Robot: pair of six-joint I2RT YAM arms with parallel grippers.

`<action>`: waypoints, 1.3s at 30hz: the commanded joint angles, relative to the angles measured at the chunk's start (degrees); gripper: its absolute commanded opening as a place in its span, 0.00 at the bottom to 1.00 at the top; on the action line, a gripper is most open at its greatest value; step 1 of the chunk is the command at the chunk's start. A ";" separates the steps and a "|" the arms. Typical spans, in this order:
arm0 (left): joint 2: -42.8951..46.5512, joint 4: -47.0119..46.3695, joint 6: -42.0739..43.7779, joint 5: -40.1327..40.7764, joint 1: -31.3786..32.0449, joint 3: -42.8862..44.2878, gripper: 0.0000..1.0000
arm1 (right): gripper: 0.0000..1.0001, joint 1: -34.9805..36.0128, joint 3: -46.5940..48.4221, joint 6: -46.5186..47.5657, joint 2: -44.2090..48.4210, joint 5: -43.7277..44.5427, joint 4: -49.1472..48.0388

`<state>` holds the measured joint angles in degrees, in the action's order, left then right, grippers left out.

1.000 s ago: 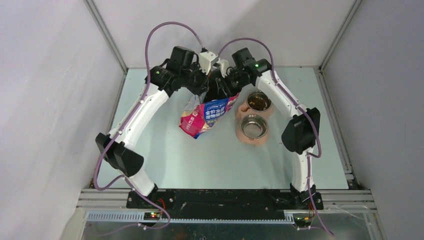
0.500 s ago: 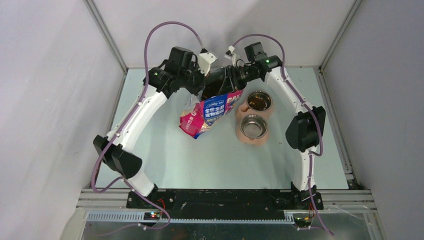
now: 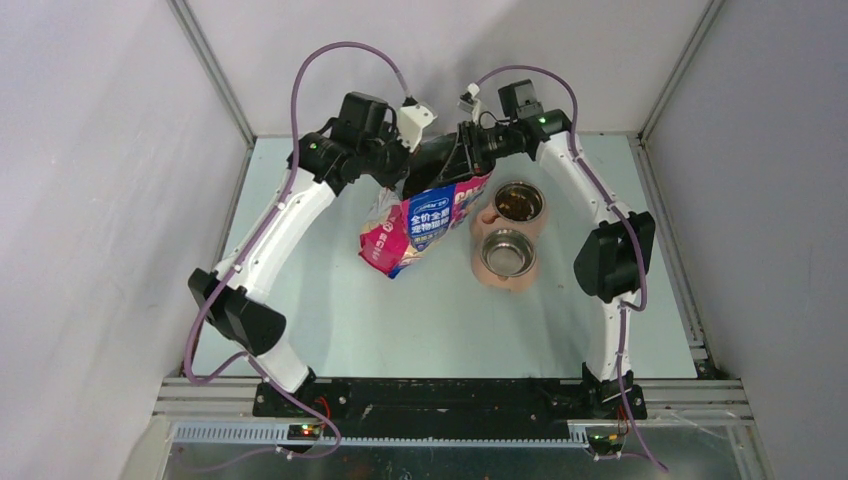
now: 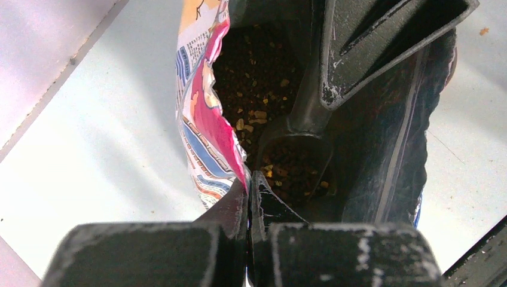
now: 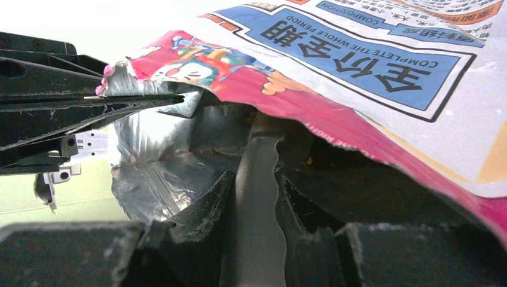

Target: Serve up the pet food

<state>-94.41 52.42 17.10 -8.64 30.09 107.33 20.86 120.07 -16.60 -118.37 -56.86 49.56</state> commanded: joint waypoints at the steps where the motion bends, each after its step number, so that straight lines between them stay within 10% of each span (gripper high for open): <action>1: 0.75 2.37 2.74 1.40 -0.20 3.17 0.00 | 0.00 -3.62 0.31 -4.39 2.63 -2.56 -0.47; 39: 0.42 5.04 4.88 -1.87 -1.82 4.67 0.00 | 0.00 -10.10 -2.94 -18.55 8.36 2.83 -10.11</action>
<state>-96.33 56.95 19.57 -10.63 28.69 110.50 12.95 117.16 -33.06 -112.68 -52.18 40.60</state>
